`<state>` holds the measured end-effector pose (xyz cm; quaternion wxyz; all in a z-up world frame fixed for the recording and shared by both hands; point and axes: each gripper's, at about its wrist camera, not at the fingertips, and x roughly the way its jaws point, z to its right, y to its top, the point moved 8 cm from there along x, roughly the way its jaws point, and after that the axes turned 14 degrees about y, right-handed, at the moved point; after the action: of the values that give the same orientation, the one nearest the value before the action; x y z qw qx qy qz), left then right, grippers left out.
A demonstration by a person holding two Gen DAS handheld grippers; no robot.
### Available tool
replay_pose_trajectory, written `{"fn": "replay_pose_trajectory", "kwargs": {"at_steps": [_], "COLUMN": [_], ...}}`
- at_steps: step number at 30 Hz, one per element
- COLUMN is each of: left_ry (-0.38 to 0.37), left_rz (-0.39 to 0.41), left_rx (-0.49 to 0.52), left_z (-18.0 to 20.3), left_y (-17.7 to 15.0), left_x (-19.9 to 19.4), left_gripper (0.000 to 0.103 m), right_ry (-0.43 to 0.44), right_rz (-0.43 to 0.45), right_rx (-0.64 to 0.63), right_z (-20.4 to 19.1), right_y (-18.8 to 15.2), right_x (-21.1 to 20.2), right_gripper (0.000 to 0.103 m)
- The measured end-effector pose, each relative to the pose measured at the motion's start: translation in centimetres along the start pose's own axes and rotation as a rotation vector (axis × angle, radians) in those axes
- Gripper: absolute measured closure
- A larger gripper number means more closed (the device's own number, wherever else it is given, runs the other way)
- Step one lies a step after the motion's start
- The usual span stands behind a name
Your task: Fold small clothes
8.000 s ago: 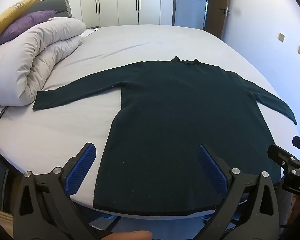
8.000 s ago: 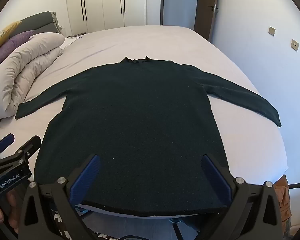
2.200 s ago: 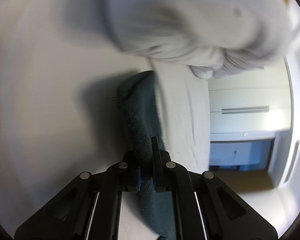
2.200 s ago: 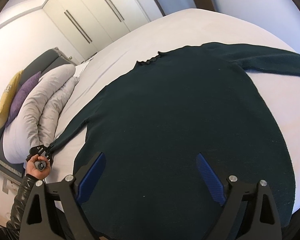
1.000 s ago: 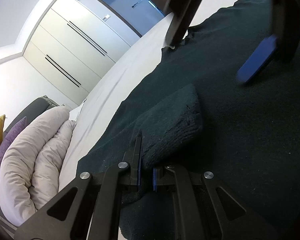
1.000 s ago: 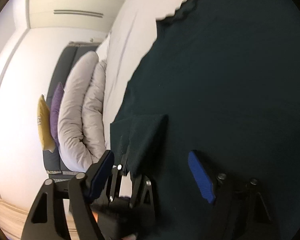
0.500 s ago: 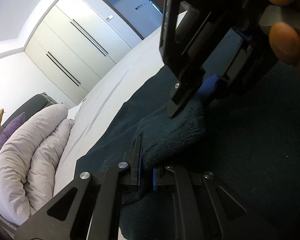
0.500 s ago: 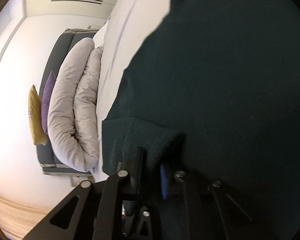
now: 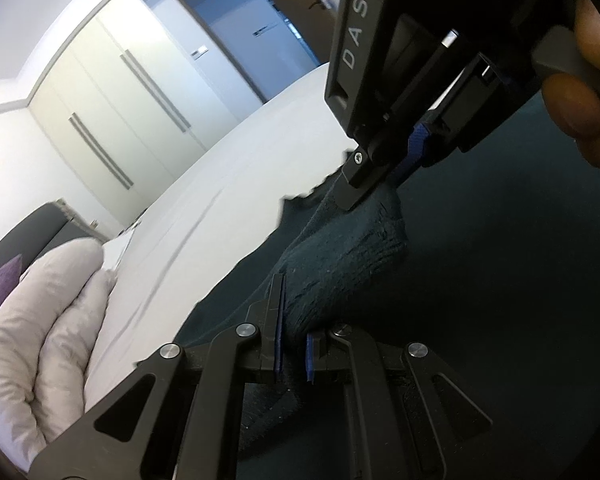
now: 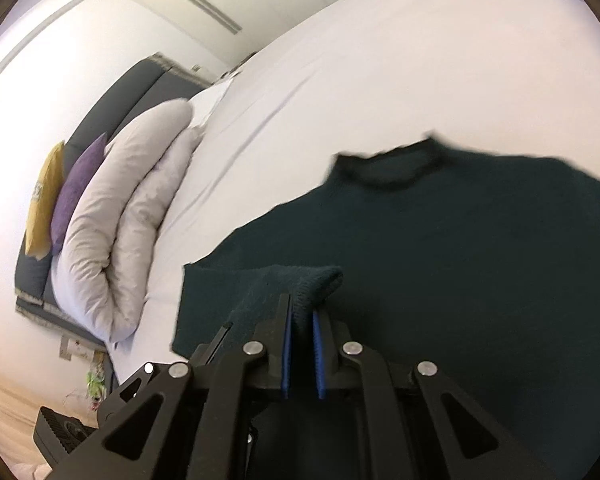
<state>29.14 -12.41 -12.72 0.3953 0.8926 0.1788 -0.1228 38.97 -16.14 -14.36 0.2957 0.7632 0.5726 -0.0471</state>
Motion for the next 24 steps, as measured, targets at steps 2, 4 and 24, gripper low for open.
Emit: {"fn": "replay_pose_trajectory", "kwargs": {"at_steps": [2,4,24], "left_ry": [-0.012,-0.019,-0.134], "left_rz": [0.014,0.022,-0.210], "left_rx": [0.028,0.041,-0.374], "left_z": [1.6,2.7,-12.2], "left_y": [1.3,2.2,-7.2], "left_x": [0.2,0.4,4.3], "left_gripper": [0.096,0.094,0.064], "right_ry": [-0.013,-0.029,-0.146], "right_rz": [0.017,0.032,0.048], "right_rx": [0.015,0.021,0.097], "right_z": [1.5,2.7,9.3], "right_y": [0.4,0.7,2.3], "right_x": [-1.4,-2.5,-3.8], "right_gripper": [0.093,0.093,0.093]}}
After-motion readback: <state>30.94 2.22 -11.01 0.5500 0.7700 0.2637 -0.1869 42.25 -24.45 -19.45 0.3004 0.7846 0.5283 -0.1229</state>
